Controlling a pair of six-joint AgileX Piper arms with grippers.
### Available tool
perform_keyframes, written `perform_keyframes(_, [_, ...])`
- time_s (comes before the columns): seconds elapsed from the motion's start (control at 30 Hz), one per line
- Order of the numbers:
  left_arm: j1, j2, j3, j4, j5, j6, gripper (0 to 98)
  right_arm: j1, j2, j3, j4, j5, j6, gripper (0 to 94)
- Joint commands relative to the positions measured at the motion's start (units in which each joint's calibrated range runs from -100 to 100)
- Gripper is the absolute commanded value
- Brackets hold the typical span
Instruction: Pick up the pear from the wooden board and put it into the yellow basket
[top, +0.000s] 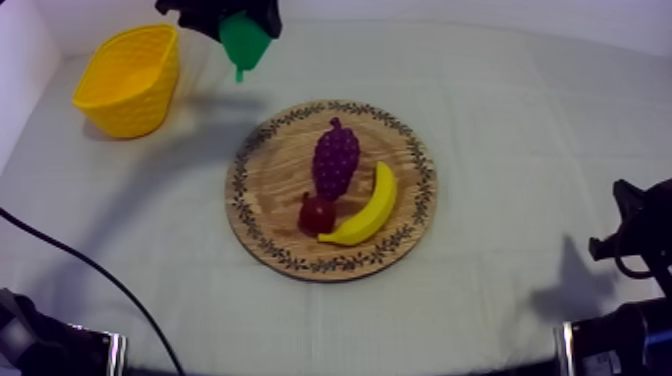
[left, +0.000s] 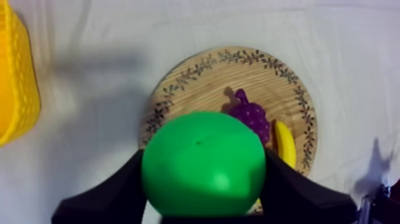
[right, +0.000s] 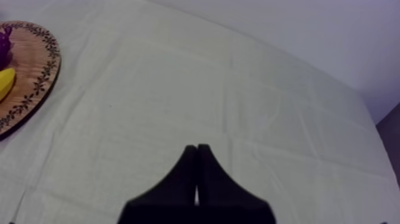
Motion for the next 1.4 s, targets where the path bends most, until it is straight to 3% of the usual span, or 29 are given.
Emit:
perform_keyframes(0.0, [-0.9, 0.0, 0.0, -0.07, -0.1, -0.3, 46.4, 0.0, 0.0, 0.0, 0.0, 0.1, 0.0, 0.4])
perform_keyframes(0.7, [-15.1, 1.3, -2.4, -5.41, -0.1, -7.0, 46.6, 0.0, 0.0, 0.0, 0.0, 0.1, 0.0, 0.4])
perform_keyframes(1.07, [-21.9, 2.9, -6.3, -5.27, -0.1, -9.6, 46.8, 0.0, 0.0, 0.0, 0.0, 0.1, 0.0, 0.4])
perform_keyframes(1.37, [-23.5, 3.4, -7.9, -4.86, -0.1, -10.4, 46.8, 0.0, 0.0, 0.0, 0.0, 0.1, 0.0, 0.4])
